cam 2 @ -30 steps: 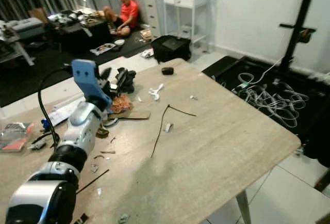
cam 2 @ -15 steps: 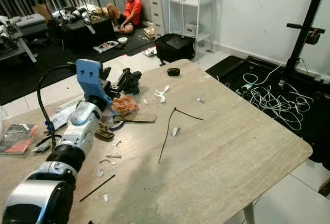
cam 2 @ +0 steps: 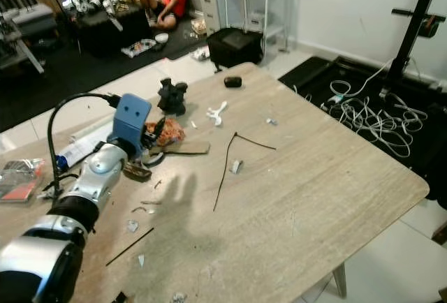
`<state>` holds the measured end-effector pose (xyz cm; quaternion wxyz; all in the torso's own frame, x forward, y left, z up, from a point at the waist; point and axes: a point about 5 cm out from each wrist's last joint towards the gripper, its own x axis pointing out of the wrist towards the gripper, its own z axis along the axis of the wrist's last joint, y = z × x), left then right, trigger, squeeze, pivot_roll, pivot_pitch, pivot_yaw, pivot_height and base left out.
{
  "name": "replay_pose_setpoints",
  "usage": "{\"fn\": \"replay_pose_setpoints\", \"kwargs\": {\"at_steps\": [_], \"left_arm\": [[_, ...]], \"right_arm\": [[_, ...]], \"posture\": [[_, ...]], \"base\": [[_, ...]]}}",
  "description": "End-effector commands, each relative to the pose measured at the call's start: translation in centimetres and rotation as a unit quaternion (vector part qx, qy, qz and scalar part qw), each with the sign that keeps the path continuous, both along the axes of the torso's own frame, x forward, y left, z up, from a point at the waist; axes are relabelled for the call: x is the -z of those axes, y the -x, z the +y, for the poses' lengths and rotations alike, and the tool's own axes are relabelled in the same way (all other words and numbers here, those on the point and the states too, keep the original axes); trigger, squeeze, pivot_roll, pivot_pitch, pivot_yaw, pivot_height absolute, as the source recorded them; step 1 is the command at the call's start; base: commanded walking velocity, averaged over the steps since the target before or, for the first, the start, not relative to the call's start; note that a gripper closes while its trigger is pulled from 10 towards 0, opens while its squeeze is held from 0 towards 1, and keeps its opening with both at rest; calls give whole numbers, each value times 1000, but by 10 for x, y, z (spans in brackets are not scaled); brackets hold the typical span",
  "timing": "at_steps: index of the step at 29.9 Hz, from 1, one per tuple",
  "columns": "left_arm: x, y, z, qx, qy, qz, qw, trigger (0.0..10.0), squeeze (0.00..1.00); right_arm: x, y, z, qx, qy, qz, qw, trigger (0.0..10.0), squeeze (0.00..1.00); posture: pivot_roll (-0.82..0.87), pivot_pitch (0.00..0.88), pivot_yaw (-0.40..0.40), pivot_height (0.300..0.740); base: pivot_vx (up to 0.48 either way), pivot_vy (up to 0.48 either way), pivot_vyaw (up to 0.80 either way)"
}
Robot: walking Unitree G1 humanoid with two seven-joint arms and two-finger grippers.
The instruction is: Picking trash to rubbish bin
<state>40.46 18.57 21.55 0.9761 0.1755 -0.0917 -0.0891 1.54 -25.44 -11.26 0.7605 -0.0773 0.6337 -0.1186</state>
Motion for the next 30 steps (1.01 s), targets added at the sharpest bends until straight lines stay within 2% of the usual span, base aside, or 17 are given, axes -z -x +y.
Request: {"fn": "replay_pose_setpoints", "kwargs": {"at_steps": [1, 3, 11, 13, 14, 16, 19, 23, 24, 25, 29, 30], "left_arm": [[-4, -1, 15, -20, 9, 5, 1000, 10000, 0], [-11, -2, 17, -26, 11, -3, 1000, 10000, 0], [-11, -2, 17, -26, 11, -3, 1000, 10000, 0], [-15, -3, 18, -28, 12, -7, 1000, 10000, 0], [-26, -5, 23, -21, 43, -6, 999, 10000, 1000], [-39, -6, 32, -17, 84, -5, 996, 10000, 1000], [-39, -6, 39, -28, 83, 3, 996, 10000, 1000], [-33, -5, 41, -36, 83, 18, 996, 10000, 1000], [-30, -5, 40, -32, 86, 27, 995, 10000, 224], [-26, -6, 38, -27, 88, 34, 995, 10000, 0], [-6, -6, 20, 11, 78, 84, 993, 10000, 0], [-6, -6, 20, 11, 78, 84, 993, 10000, 0]], "right_arm": [[2, 17, 5, -1, -7, 18, 1000, 10000, 0], [1, 24, 5, -2, -6, 24, 1000, 10000, 0], [1, 24, 5, -2, -6, 24, 1000, 10000, 0], [1, 29, 4, -3, -5, 26, 1000, 10000, 0], [0, 27, 0, -19, 0, 22, 1000, 10000, 0], [-2, 19, -4, -45, 5, 8, 999, 10000, 0], [-2, 11, -3, -59, 6, -5, 998, 10000, 0], [-2, 10, -1, -67, 5, -11, 998, 10000, 0], [-2, 11, -1, -69, 6, -12, 998, 10000, 0], [-2, 12, -1, -69, 6, -12, 998, 10000, 0], [-4, 23, -3, -67, 11, -7, 998, 10000, 0], [-4, 23, -3, -67, 11, -7, 998, 10000, 0]], "posture": [[-320, 327, 160, 740], [-323, 344, 159, 740], [-323, 344, 159, 740], [-323, 361, 157, 740], [-320, 427, 142, 740], [-318, 439, 141, 740], [-317, 454, 138, 740], [-322, 462, 136, 740], [-324, 465, 135, 740], [-327, 467, 135, 740], [-345, 474, 132, 740], [-345, 474, 132, 740]], "base": [[0, 0, 0], [0, 0, 0], [0, 0, 0], [0, 0, 0], [0, 0, 0], [0, 0, 0], [0, 0, 0], [0, 0, 0], [0, 0, 0], [0, 0, 0], [0, 0, 0], [0, 0, 0]]}}
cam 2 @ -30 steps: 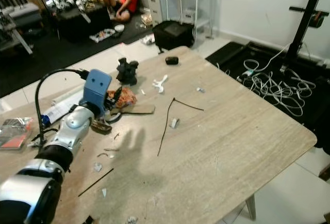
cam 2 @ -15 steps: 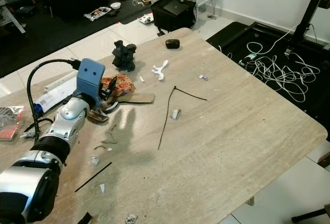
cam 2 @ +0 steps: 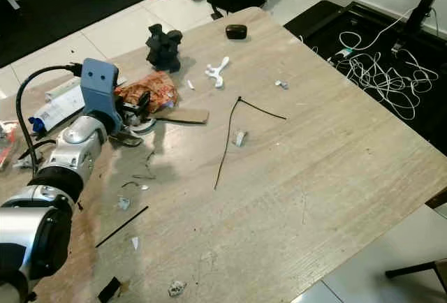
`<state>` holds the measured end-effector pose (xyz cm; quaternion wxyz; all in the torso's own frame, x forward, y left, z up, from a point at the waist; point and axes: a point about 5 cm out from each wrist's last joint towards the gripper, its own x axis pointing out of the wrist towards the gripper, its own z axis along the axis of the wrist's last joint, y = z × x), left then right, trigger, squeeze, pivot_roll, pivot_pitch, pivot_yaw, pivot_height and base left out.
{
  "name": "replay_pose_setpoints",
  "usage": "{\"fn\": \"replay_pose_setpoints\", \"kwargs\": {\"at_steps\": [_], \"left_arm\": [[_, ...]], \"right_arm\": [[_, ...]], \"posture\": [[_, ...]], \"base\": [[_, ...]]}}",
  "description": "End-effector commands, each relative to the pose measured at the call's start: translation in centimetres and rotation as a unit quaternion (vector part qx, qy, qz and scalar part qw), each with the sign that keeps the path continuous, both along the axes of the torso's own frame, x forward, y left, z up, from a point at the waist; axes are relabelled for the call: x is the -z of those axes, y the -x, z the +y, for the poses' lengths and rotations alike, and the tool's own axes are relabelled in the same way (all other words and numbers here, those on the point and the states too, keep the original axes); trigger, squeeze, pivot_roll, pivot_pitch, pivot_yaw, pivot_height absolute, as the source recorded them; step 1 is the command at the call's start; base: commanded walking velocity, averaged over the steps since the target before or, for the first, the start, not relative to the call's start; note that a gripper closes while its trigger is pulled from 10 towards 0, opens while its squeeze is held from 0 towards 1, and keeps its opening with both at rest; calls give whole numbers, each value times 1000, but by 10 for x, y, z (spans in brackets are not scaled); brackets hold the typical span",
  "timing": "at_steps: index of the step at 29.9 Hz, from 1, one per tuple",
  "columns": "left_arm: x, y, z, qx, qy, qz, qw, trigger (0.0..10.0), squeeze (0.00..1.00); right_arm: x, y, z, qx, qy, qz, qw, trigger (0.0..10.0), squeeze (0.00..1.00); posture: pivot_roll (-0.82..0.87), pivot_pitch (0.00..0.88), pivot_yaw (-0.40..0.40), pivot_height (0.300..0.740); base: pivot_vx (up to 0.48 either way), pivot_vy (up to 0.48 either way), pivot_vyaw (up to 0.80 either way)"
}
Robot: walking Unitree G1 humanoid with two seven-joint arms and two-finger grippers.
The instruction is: Picking trash to rubbish bin
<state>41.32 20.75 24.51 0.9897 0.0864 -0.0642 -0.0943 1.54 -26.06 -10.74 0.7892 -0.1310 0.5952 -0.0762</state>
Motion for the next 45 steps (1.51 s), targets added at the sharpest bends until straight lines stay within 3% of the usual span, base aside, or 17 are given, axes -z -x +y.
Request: {"fn": "replay_pose_setpoints", "kwargs": {"at_steps": [1, 5, 6, 7, 8, 23, 27, 30, 31, 35, 36, 37, 40, 43, 44, 45], "left_arm": [[24, 3, -2, 8, -8, 46, 999, 10000, 0], [31, 3, -10, 21, -32, 60, 997, 10000, 0], [32, 3, -13, 27, -40, 60, 997, 9373, 0], [32, 2, -15, 31, -45, 60, 997, 4196, 0], [32, 2, -16, 32, -49, 58, 997, 0, 0], [13, 0, -15, 31, -17, 21, 999, 0, 0], [4, -1, -11, 33, 7, 7, 999, 0, 0], [-9, 0, -6, 54, 58, -11, 997, 0, 0], [-9, 0, -6, 54, 58, -11, 997, 0, 0], [-38, 4, 6, 120, 136, -57, 982, 0, 0], [-38, 4, 6, 120, 136, -57, 982, 0, 0], [-51, 7, 10, 153, 164, -79, 971, 0, 0], [-61, 11, 13, 182, 174, -96, 963, 0, 0], [-76, 19, 17, 236, 197, -129, 943, 0, 0], [-80, 23, 17, 267, 213, -140, 929, 0, 0], [-80, 23, 17, 267, 213, -140, 929, 0, 0]], "right_arm": [[2, 22, 3, 6, -3, 31, 1000, 10000, 0], [1, 27, 1, 11, 0, 32, 999, 10000, 0], [1, 27, 1, 13, 0, 32, 999, 10000, 0], [1, 27, 1, 14, 1, 31, 999, 10000, 0], [0, 26, 0, 14, 1, 29, 999, 10000, 0], [1, -3, -1, 19, 4, 4, 1000, 10000, 0], [1, -11, 1, 18, 2, 1, 1000, 10000, 0], [1, -16, 3, 19, -1, -1, 1000, 10000, 0], [1, -16, 3, 19, -1, -1, 1000, 10000, 0], [2, -25, 5, 22, -5, -1, 1000, 10000, 0], [2, -25, 5, 22, -5, -1, 1000, 10000, 0], [2, -30, 6, 23, -7, -1, 1000, 10000, 0], [2, -34, 6, 23, -9, -2, 1000, 10000, 0], [2, -40, 8, 22, -12, -4, 1000, 10000, 0], [1, -43, 8, 22, -13, -6, 1000, 10000, 0], [1, -43, 8, 22, -13, -6, 1000, 10000, 0]], "posture": [[-345, 474, 132, 740], [-356, 470, 132, 740], [-359, 467, 133, 740], [-361, 465, 133, 740], [-362, 463, 134, 740], [-363, 372, 138, 740], [-359, 343, 138, 740], [-355, 311, 138, 740], [-355, 311, 138, 740], [-344, 249, 140, 740], [-344, 249, 140, 740], [-338, 234, 140, 740], [-329, 215, 140, 740], [-314, 189, 142, 740], [-307, 178, 144, 740], [-307, 178, 144, 740]], "base": [[0, 0, 0], [0, 0, 0], [0, 0, 0], [0, 0, 0], [0, 0, 0], [0, 0, 0], [0, 0, 0], [0, 0, 0], [0, 0, 0], [0, 0, 0], [0, 0, 0], [0, 0, 0], [0, 0, 0], [0, 0, 0], [0, 0, 0], [0, 0, 0]]}}
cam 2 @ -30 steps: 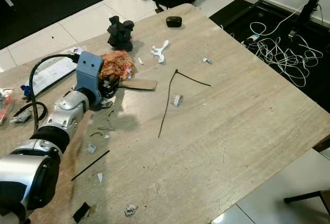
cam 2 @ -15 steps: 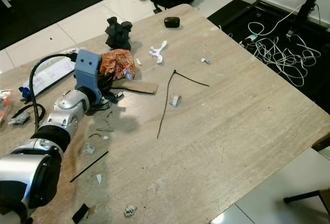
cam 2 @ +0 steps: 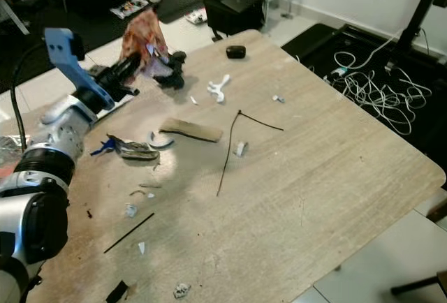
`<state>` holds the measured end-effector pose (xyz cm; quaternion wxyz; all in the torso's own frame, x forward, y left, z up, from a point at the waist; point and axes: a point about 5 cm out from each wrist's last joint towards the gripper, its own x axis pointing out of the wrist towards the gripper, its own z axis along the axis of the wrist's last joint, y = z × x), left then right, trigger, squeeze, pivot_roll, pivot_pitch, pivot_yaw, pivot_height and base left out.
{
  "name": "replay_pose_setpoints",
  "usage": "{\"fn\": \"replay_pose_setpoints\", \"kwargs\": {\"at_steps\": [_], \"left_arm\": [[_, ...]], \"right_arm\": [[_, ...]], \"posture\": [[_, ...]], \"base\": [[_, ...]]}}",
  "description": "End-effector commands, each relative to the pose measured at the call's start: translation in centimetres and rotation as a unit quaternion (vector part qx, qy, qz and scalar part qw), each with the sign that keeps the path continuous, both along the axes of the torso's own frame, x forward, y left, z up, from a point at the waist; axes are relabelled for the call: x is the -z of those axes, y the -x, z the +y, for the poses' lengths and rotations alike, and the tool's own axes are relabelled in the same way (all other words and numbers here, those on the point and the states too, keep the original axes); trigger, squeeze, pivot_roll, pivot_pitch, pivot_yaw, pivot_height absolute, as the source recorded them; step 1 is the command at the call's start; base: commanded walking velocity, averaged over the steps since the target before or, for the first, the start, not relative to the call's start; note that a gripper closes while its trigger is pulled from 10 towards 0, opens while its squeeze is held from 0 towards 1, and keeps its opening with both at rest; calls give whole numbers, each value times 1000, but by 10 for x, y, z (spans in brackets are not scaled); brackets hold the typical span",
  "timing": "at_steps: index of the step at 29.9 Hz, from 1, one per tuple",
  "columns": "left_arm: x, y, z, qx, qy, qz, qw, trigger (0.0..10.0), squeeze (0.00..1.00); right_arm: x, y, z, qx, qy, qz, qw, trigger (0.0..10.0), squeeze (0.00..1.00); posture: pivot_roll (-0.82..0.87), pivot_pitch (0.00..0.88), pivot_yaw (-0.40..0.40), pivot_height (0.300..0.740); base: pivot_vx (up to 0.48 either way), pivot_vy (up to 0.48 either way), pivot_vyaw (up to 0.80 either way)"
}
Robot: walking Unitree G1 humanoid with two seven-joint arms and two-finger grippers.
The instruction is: Picking trash to rubbish bin
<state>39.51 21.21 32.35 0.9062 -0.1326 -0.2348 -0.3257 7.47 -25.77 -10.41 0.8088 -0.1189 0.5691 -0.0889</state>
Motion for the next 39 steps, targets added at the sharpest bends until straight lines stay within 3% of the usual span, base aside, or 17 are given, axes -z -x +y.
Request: {"fn": "replay_pose_setpoints", "kwargs": {"at_steps": [1, 4, 7, 8, 10, 11, 12, 13, 14, 16, 20, 24, 39], "left_arm": [[-4, 7, 13, 21, 14, -15, 1000, 0, 0], [1, 15, 9, 80, 42, -25, 996, 0, 0], [22, 27, -4, 156, 85, -16, 984, 0, 0], [22, 27, -4, 156, 85, -16, 984, 0, 0], [47, 38, -21, 200, 99, 4, 975, 3020, 0], [47, 38, -21, 200, 99, 4, 975, 3020, 0], [67, 45, -35, 228, 117, 28, 966, 7176, 0], [67, 45, -35, 228, 117, 28, 966, 7176, 0], [74, 48, -41, 233, 124, 38, 964, 10000, 0], [91, 52, -63, 243, 141, 79, 956, 10000, 0], [104, 57, -81, 257, 163, 110, 946, 10000, 0], [112, 61, -96, 263, 159, 135, 942, 10000, 0], [109, 72, -122, 284, 159, 146, 934, 10000, 0]], "right_arm": [[5, 14, 5, 9, -12, 27, 1000, 10000, 0], [4, 7, 7, 8, -14, 22, 1000, 10000, 0], [3, -1, 9, 4, -16, 17, 1000, 10000, 0], [3, -1, 9, 4, -16, 17, 1000, 10000, 0], [3, -5, 8, 2, -16, 14, 1000, 10000, 0], [3, -5, 8, 2, -16, 14, 1000, 10000, 0], [2, -8, 7, 0, -15, 13, 1000, 10000, 0], [2, -8, 7, 0, -15, 13, 1000, 10000, 0], [2, -8, 7, 0, -15, 13, 1000, 10000, 0], [2, -8, 7, -3, -15, 17, 1000, 10000, 0], [2, -7, 7, -4, -16, 21, 1000, 10000, 0], [2, -8, 7, -5, -16, 21, 1000, 10000, 0], [2, -9, 8, -7, -10, 24, 1000, 10000, 0]], "posture": [[-307, 178, 144, 740], [-295, 155, 141, 740], [-288, 143, 138, 740], [-288, 143, 138, 740], [-282, 138, 136, 740], [-282, 138, 136, 740], [-277, 133, 132, 740], [-277, 133, 132, 740], [-274, 130, 130, 740], [-271, 128, 127, 740], [-268, 121, 125, 740], [-268, 116, 125, 740], [-273, 105, 117, 740]], "base": [[0, 0, 0], [0, 0, 0], [0, 0, 0], [0, 0, 0], [0, 0, 0], [0, 0, 0], [0, 0, 0], [0, 0, 0], [0, 0, 0], [0, 0, 0], [0, 0, 0], [-130, 0, 0], [-331, 0, 0]]}}
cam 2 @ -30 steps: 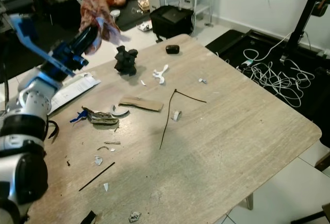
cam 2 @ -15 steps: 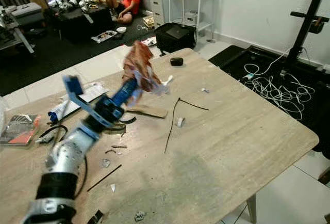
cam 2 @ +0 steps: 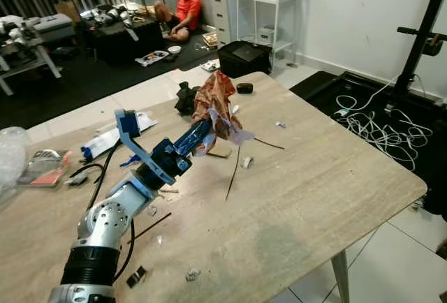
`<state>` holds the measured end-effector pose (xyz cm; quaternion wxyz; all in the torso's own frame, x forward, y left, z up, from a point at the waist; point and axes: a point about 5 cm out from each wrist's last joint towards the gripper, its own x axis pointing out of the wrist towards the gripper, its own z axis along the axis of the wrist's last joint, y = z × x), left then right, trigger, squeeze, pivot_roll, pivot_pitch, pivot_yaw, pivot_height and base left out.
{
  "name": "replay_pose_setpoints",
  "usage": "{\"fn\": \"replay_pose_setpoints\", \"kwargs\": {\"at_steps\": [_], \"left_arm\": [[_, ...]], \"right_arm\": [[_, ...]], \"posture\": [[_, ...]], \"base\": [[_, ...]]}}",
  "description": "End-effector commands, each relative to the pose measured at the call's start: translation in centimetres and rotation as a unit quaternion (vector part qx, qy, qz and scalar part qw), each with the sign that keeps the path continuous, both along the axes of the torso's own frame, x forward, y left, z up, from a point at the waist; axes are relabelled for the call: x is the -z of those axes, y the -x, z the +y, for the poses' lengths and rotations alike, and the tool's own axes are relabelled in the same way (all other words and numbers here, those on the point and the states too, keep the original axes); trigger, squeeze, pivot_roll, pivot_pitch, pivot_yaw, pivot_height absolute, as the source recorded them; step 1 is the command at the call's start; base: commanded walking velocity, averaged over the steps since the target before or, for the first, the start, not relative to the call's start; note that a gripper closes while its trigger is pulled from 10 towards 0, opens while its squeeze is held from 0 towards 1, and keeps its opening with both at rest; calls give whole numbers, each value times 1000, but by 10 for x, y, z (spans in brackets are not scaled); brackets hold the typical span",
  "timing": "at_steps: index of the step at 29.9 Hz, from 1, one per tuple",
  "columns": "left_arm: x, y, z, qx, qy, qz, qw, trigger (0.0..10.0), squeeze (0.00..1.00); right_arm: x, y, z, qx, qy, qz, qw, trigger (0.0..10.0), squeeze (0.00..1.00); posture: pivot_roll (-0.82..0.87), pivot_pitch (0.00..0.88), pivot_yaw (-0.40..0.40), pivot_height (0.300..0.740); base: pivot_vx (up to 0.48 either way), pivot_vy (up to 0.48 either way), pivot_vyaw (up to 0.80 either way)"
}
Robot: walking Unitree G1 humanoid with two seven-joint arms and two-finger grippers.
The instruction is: Picking trash to rubbish bin
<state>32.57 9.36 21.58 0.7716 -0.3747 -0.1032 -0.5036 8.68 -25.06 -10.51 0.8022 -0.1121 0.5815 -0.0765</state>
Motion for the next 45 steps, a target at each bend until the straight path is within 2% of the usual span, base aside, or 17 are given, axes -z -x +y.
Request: {"fn": "replay_pose_setpoints", "kwargs": {"at_steps": [1, 20, 26, 31, 33, 37, 45], "left_arm": [[1, 3, -5, 6, 6, 4, 1000, 10000, 0], [-1, 6, -9, 5, 10, 5, 1000, 10000, 0], [5, -2, -11, -21, 5, 24, 999, 10000, 0], [4, -4, -12, -26, -4, 12, 1000, 10000, 0], [6, -4, -15, -33, -25, 2, 999, 10000, 0], [8, -5, -17, -44, -36, -3, 998, 10000, 0], [10, -19, -11, -117, -31, 17, 993, 10000, 0]], "right_arm": [[1, 4, 0, -2, 3, 11, 1000, 10000, 0], [1, 6, -3, -1, 8, 21, 1000, 10000, 0], [2, 9, -3, -5, 5, 34, 999, 10000, 0], [1, 8, -3, -6, 7, 37, 999, 10000, 0], [1, 8, -3, -8, 10, 40, 999, 10000, 0], [2, 9, -3, -8, 11, 43, 999, 10000, 0], [2, 11, -3, -11, 15, 52, 998, 10000, 0]], "posture": [[-273, 105, 116, 740], [-274, 106, 106, 740], [-277, 98, 105, 740], [-281, 92, 106, 740], [-282, 90, 109, 740], [-283, 90, 110, 740], [-283, 92, 105, 740]], "base": [[-334, 0, 0], [-340, 0, 0], [-100, 0, -800], [0, 0, -800], [0, 0, -800], [0, 0, -800], [0, 0, -800]]}}
